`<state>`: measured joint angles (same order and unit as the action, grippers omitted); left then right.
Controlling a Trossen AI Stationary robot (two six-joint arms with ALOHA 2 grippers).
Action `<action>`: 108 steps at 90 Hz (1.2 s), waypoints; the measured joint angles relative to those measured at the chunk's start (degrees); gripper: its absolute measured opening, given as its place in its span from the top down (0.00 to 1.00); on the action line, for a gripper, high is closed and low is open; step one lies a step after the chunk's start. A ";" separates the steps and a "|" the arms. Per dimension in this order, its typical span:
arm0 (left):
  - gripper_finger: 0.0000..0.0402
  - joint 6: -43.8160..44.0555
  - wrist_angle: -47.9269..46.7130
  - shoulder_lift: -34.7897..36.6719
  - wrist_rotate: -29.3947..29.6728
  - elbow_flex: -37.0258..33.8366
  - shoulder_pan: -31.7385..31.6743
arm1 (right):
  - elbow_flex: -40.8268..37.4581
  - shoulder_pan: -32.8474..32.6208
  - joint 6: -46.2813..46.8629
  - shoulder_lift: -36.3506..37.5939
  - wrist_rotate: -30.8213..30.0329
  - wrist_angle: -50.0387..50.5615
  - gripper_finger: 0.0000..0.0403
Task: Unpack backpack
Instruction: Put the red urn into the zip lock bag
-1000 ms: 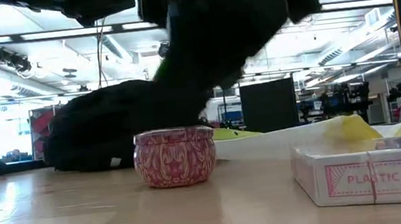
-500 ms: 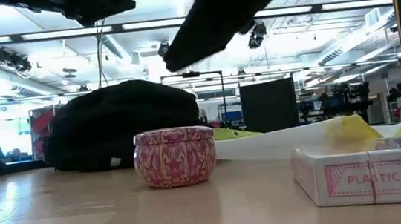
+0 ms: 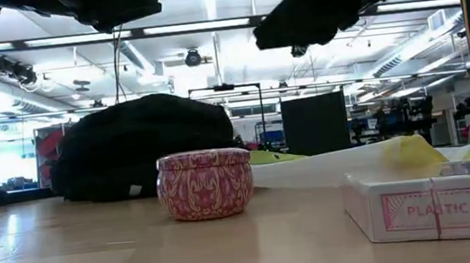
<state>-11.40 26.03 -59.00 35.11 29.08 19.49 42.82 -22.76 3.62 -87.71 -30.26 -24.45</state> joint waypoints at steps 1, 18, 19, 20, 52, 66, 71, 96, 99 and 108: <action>0.71 0.00 0.24 -0.14 0.00 0.00 0.00 | -0.47 0.00 -0.27 0.19 -0.22 -0.89 0.57; 0.71 -1.80 4.50 -3.45 0.00 0.00 0.00 | -5.75 -0.02 -2.46 2.61 -4.40 -7.77 0.58; 0.71 -1.87 4.61 -3.57 -0.02 0.00 0.00 | -6.02 -0.02 -2.47 2.75 -4.51 -7.77 0.58; 0.71 -1.96 4.71 -3.70 -0.02 0.00 0.00 | -6.31 -0.02 -2.59 2.95 -4.58 -7.73 0.58; 0.71 -1.92 4.42 -5.99 -0.20 0.00 0.00 | -16.13 -0.81 -2.14 14.61 -4.68 -11.83 0.59; 0.71 -1.03 4.47 -6.03 -0.20 0.00 0.00 | -18.47 -0.81 -1.43 16.77 -4.68 -11.79 0.59; 0.71 -0.54 4.49 -6.25 -0.22 0.00 -0.23 | -18.64 -0.81 -0.66 16.65 -4.68 -11.75 0.59; 0.71 1.57 3.60 -7.72 -4.51 0.02 -1.94 | -18.64 0.02 -0.17 16.03 -4.65 -11.93 0.59; 0.71 1.57 3.98 -8.12 -5.63 0.02 -2.29 | -18.64 0.20 -0.17 16.03 -4.65 -11.96 0.59; 0.71 1.90 4.14 -8.98 -8.28 0.04 -3.17 | -18.64 0.64 0.16 16.03 -4.66 -11.93 0.60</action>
<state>-9.50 30.17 -67.98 26.83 29.12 16.32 24.18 -22.13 3.78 -71.68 -34.92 -36.38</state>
